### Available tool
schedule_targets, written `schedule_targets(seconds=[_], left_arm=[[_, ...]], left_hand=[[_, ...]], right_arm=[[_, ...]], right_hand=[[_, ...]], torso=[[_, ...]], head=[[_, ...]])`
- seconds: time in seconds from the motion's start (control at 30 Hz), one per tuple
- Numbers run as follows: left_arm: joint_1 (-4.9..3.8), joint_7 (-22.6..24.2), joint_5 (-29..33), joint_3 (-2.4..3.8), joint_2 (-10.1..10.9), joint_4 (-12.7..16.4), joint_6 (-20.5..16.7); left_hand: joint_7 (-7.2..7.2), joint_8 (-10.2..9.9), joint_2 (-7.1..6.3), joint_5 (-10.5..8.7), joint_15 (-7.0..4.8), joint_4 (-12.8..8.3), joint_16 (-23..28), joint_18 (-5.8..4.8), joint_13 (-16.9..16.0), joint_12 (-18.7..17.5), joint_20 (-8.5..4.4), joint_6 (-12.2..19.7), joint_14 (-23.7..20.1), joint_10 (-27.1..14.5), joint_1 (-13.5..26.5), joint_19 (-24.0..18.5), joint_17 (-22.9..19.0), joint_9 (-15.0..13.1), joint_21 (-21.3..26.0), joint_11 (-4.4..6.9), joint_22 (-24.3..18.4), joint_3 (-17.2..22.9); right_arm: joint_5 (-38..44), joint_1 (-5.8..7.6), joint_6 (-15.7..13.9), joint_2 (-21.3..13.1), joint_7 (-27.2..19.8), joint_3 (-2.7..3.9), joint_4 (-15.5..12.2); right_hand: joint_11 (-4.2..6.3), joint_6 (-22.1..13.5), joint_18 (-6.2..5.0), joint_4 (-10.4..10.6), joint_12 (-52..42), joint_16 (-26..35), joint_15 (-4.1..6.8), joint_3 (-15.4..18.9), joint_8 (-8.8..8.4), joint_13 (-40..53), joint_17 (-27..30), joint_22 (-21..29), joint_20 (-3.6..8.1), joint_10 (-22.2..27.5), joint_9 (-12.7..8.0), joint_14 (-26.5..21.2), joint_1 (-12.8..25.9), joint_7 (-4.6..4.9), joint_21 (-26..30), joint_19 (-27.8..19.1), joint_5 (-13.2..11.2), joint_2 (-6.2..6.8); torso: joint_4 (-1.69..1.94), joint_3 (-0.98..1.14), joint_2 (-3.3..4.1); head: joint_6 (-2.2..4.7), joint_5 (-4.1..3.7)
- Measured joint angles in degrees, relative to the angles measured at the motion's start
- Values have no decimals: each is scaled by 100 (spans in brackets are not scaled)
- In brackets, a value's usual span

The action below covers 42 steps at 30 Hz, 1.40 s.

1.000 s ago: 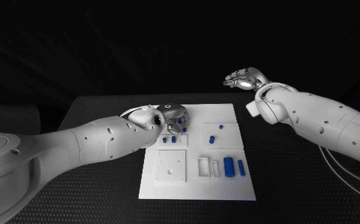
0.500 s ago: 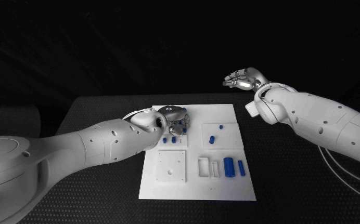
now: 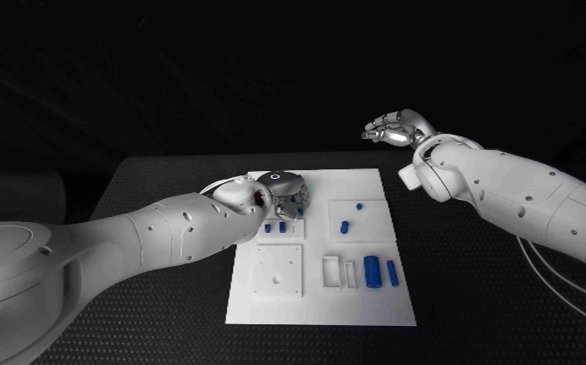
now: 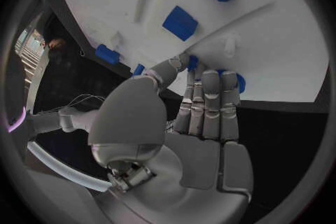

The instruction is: Assemble the parts on the task board

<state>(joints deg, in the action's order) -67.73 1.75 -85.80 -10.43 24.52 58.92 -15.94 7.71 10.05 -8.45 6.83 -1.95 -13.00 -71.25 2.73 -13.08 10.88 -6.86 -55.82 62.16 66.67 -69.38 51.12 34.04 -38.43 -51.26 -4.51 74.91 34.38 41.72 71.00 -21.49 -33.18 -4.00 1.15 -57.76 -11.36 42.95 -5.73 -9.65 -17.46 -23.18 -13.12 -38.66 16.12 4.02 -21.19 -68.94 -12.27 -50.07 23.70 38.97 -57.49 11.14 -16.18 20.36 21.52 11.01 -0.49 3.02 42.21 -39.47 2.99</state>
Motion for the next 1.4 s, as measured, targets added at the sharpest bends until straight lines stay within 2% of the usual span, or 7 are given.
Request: schedule_targets(seconds=[0.23,0.43,0.73,0.87,1.0,1.23,1.4], left_arm=[[6,-16,0,-4,-1,2,9],[11,-36,-4,-5,-2,2,8],[29,-49,-8,-16,-3,7,-10],[34,-50,-9,-16,0,9,-42],[43,-50,-10,-21,19,35,-99],[60,-48,-10,-22,91,133,-236],[68,-45,5,0,95,171,-277]], left_hand=[[-133,145,93,-1,-130,-9,-163,40,-138,110,-30,-278,192,339,-59,112,16,8,-109,158,0,8],[-159,190,177,14,-230,-166,-263,40,-178,166,-69,-384,316,543,-143,252,9,28,-177,277,4,71],[-188,214,318,23,-265,-257,-263,45,-303,215,-101,-459,370,738,-332,326,-44,46,-176,305,3,144],[-207,235,312,22,-279,-274,-263,48,-282,191,-110,-497,423,757,-340,378,-60,61,-205,308,3,161],[-217,256,311,-134,-286,-298,-263,45,-280,148,-131,-544,492,808,-340,439,-93,80,-218,297,3,319],[-240,256,295,-158,-305,-275,-263,39,-310,109,-142,-568,533,840,-354,490,-100,87,-217,310,2,355],[-241,256,286,-175,-313,-273,-263,39,-339,108,-143,-568,558,840,-360,491,-105,87,-217,310,2,385]], right_arm=[[0,0,2,-5,0,0,0],[0,0,3,-4,0,0,-1],[0,0,4,-8,-1,0,-8],[0,0,5,-10,-1,0,-10],[0,0,5,-12,-2,0,-13],[0,0,5,-17,-2,0,-15],[0,0,5,-17,-3,0,-17]], right_hand=[[0,0,0,0,0,0,0,0,0,0,6,-5,0,0,0,0,0,0,0,0,0,0],[0,0,0,0,0,0,0,0,0,0,5,-5,0,0,-4,0,0,0,0,0,0,0],[-20,0,0,0,0,0,0,0,0,0,10,-11,0,-20,-5,0,0,0,0,0,0,0],[-21,0,0,0,0,0,0,0,0,0,11,-16,0,-21,-5,0,0,0,0,0,0,0],[-21,0,0,0,0,0,0,0,0,0,10,-16,0,-21,-4,0,0,0,0,0,0,0],[-21,0,0,0,0,-23,0,0,0,0,10,-22,0,-21,-4,0,0,0,18,0,0,0],[-21,0,0,0,0,-23,0,0,0,0,15,-22,0,-21,-4,0,0,0,22,0,0,0]], torso=[[2,-3,-2],[4,-3,-3],[5,-4,-3],[5,-4,-2],[2,-3,-2],[1,-2,-2],[2,-2,-2]], head=[[-14,-9],[-16,-10],[-16,-8],[-13,-1],[-9,1],[7,1],[17,1]])
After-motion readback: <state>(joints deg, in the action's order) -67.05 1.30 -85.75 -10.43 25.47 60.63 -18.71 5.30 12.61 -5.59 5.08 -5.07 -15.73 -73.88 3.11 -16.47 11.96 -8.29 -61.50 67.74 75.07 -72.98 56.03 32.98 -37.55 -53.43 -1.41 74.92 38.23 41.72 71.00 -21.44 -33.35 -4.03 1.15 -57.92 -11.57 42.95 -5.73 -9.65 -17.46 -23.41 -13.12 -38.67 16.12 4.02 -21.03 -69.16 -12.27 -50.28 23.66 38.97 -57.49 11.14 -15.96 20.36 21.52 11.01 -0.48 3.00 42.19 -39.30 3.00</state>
